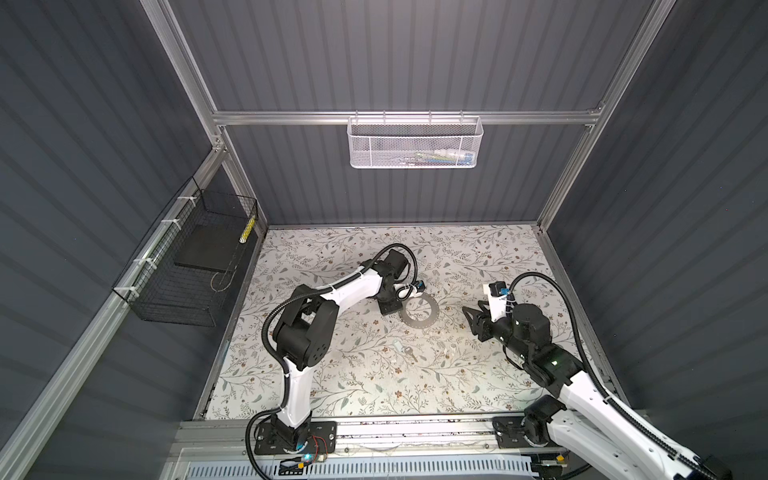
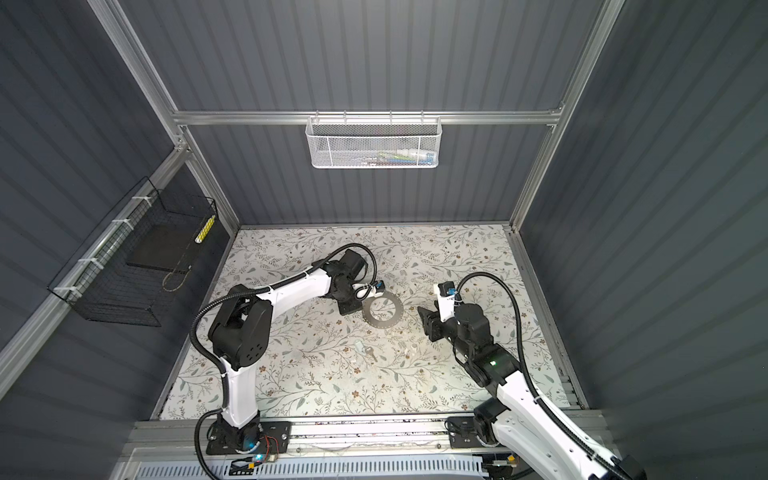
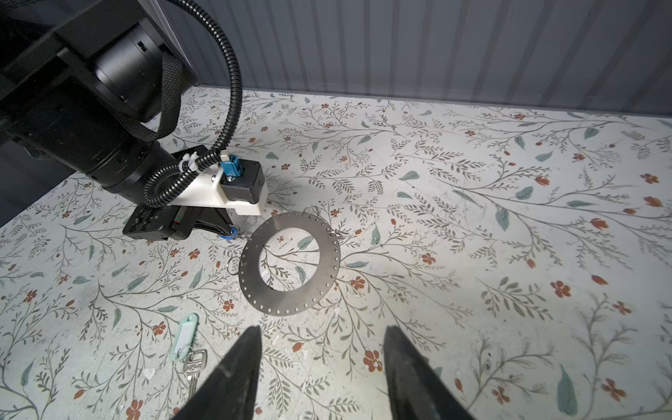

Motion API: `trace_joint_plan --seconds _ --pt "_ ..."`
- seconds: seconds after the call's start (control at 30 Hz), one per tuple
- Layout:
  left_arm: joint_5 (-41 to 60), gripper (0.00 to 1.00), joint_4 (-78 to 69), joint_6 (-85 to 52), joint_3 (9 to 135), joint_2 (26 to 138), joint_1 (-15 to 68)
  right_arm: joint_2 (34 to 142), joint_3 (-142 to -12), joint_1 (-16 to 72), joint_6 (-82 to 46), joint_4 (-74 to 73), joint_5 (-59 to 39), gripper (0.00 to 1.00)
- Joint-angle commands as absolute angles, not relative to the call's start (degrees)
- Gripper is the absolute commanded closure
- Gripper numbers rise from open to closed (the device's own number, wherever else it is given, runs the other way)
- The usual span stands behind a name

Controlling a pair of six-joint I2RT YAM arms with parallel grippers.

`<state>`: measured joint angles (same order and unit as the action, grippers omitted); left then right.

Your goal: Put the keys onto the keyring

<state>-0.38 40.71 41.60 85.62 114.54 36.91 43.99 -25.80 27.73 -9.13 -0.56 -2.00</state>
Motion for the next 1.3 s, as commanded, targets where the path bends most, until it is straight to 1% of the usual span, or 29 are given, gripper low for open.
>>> trace_joint_plan --seconds 0.0,0.1,0.23,0.37,0.43,0.5,0.63,0.7,0.8,0.83,0.9,0.93,1.0,1.13,1.2,1.27 --pt "-2.5 0.94 44.7 42.7 84.1 113.5 36.2 45.9 -25.3 27.4 -10.9 -3.6 -3.9 0.43" --pt "-2.2 0.77 45.0 42.1 83.7 112.9 35.8 47.2 -25.4 27.2 -11.7 -4.4 -4.2 0.42" --pt "-1.9 0.63 44.4 40.5 82.6 110.0 34.1 47.5 -25.6 27.0 -12.7 -4.2 -3.9 0.41" --pt "-0.3 0.56 42.2 37.6 81.6 104.8 32.5 46.9 -25.7 26.8 -14.9 -3.7 -3.9 0.42" --pt "0.6 0.56 39.6 35.1 78.3 101.1 32.0 47.0 -26.3 26.6 -17.2 -3.2 -4.0 0.43" --pt "1.2 0.56 36.5 33.2 76.3 97.8 31.9 47.1 -26.7 26.7 -18.0 -3.3 -6.5 0.43" --pt "2.1 0.54 28.4 25.0 71.9 92.4 31.8 48.3 -26.1 26.7 -23.8 -4.2 -5.7 0.45" --pt "-0.5 0.49 22.7 17.7 70.3 90.2 31.8 49.4 -26.2 26.7 -25.2 -4.1 -5.9 0.45" --pt "-2.2 0.35 16.6 10.3 68.4 87.8 31.8 50.9 -25.5 26.8 -28.0 -5.5 -4.5 0.48" --pt "-2.6 0.26 14.8 8.1 67.9 87.3 31.8 51.4 -25.4 26.8 -28.9 -5.5 -2.8 0.49" --pt "-4.3 0.06 12.5 4.5 67.8 87.1 31.8 52.5 -25.6 27.0 -29.5 -4.8 0.4 0.50" --pt "-5.2 0.01 12.1 3.5 68.1 87.4 31.8 53.2 -26.2 27.1 -29.6 -3.8 1.9 0.50" --pt "-5.5 0.00 10.4 3.5 68.1 88.2 31.8 54.9 -26.8 27.3 -29.9 -3.1 4.7 0.49" --pt "-12.3 0.00 8.7 -0.5 69.7 91.9 31.8 58.0 -28.4 29.3 -29.1 -0.3 12.0 0.47" --pt "-10.8 0.00 10.6 0.7 72.6 94.6 31.8 59.4 -28.2 29.8 -30.2 0.4 14.6 0.46" --pt "-6.4 0.00 13.0 2.0 75.7 97.8 31.8 60.4 -27.2 29.9 -32.1 -1.1 15.9 0.45"
